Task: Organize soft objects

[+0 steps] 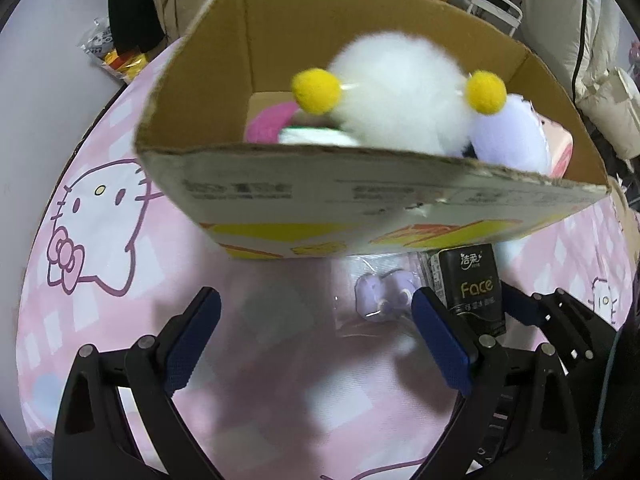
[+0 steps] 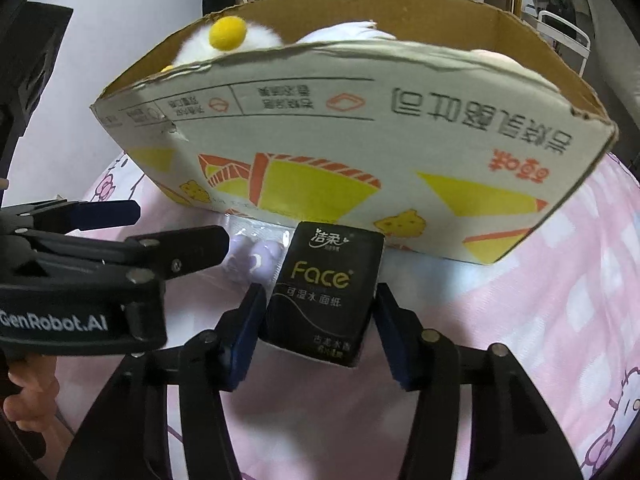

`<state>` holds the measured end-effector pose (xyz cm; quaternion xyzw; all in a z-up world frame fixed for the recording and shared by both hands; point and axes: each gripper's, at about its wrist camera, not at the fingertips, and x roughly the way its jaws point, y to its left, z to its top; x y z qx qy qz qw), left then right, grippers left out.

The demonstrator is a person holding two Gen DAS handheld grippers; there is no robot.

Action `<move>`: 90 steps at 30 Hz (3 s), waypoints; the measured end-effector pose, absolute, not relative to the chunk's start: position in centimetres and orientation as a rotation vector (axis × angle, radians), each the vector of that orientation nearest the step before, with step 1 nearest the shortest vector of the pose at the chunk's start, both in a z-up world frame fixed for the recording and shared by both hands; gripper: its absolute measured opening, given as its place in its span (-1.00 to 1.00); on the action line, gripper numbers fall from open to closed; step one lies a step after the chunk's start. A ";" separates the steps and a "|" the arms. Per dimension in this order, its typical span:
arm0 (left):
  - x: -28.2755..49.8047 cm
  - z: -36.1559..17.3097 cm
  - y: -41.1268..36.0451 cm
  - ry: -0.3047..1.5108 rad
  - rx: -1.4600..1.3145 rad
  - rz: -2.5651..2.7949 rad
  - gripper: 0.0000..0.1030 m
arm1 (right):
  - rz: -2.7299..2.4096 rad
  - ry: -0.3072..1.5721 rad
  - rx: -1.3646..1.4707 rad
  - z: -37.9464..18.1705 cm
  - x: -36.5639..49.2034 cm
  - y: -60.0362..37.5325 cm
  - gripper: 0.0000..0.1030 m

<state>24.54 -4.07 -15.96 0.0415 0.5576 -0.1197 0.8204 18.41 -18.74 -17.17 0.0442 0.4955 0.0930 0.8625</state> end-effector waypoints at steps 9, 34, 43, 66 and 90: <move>24.9 -16.3 -5.2 1.180 0.066 -0.282 0.85 | 0.129 1.052 0.066 -17.4 17.6 -19.4 0.12; 25.5 -18.7 -7.6 1.262 0.104 -0.295 0.85 | 0.091 1.082 0.079 -19.0 17.8 -19.1 0.13; 25.4 -18.8 -8.9 1.253 0.131 -0.276 0.85 | 0.097 1.087 0.083 -19.3 17.9 -18.9 0.13; 23.0 -18.7 -9.8 1.220 0.141 -0.288 0.10 | 0.110 1.082 0.088 -19.0 17.7 -19.5 0.12; 19.9 -15.5 -6.1 1.117 0.091 -0.352 -0.65 | 0.074 1.041 0.094 -16.9 16.4 -22.2 0.08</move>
